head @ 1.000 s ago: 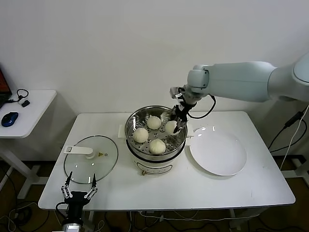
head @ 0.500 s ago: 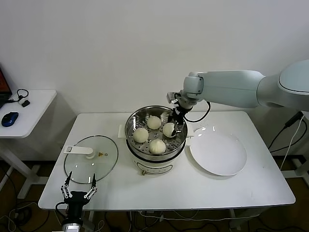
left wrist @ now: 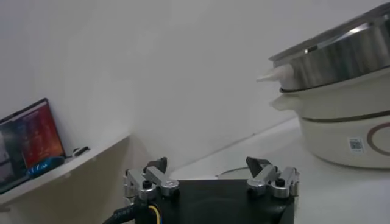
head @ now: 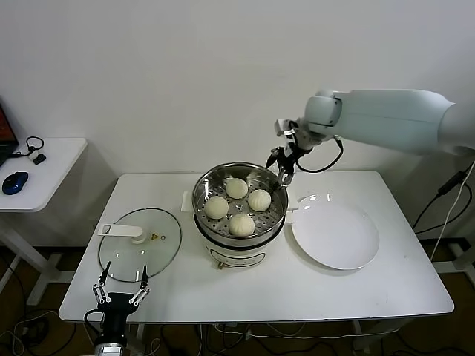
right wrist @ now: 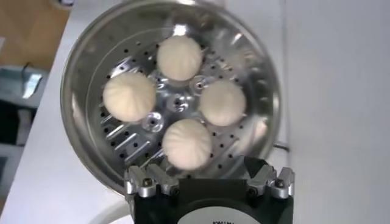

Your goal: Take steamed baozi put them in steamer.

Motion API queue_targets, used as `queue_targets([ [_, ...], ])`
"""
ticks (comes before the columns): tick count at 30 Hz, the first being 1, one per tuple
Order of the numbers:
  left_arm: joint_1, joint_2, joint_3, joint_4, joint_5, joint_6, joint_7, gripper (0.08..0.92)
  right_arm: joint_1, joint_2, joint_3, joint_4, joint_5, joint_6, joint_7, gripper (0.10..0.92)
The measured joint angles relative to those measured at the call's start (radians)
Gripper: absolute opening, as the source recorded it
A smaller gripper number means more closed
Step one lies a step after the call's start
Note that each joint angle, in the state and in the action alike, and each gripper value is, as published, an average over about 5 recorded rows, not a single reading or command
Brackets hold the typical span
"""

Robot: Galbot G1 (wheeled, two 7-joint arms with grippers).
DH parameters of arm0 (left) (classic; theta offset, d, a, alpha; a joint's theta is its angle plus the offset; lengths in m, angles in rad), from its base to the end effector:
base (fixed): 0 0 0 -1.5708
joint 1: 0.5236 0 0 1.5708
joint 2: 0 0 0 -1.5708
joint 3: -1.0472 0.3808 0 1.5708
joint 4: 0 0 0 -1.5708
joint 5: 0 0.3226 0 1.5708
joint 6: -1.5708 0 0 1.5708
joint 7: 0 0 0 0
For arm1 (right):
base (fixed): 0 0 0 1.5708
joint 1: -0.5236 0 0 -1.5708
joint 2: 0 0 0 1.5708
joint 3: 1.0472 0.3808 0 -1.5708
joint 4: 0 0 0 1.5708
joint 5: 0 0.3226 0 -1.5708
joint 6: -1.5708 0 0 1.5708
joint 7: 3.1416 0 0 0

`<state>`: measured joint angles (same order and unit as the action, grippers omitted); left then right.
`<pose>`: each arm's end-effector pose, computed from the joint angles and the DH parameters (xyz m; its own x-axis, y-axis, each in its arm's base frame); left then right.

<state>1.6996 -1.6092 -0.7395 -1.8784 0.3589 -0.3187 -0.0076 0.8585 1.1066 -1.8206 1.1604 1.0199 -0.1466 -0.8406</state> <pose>0.0653 0.0549 -0.4091 -0.9943 -0.0959 0.0469 -0.0672 0.9033 0.4238 0.5877 -0.0388 -0.0143 -0.1877 -0.3625 0.9129 -0.9749 -0.0446 -0.2182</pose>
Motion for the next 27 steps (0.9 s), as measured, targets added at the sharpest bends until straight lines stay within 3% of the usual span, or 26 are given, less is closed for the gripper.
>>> queue_targets([
  [12,-0.011,0.000,0.010,-0.002,0.013,0.009,0.005,0.823,-0.149,-0.355,0.366,0.227,-0.031,-0.067,0.380,0.823],
  [22,-0.032,0.000,0.013,0.021,-0.012,-0.004,0.021,0.823,-0.639,-0.662,0.921,0.512,-0.042,-0.040,0.746,0.823],
  [27,-0.032,0.000,0.015,0.023,-0.029,-0.015,0.027,0.823,-0.937,-0.723,1.211,0.642,-0.078,0.020,0.867,0.823],
])
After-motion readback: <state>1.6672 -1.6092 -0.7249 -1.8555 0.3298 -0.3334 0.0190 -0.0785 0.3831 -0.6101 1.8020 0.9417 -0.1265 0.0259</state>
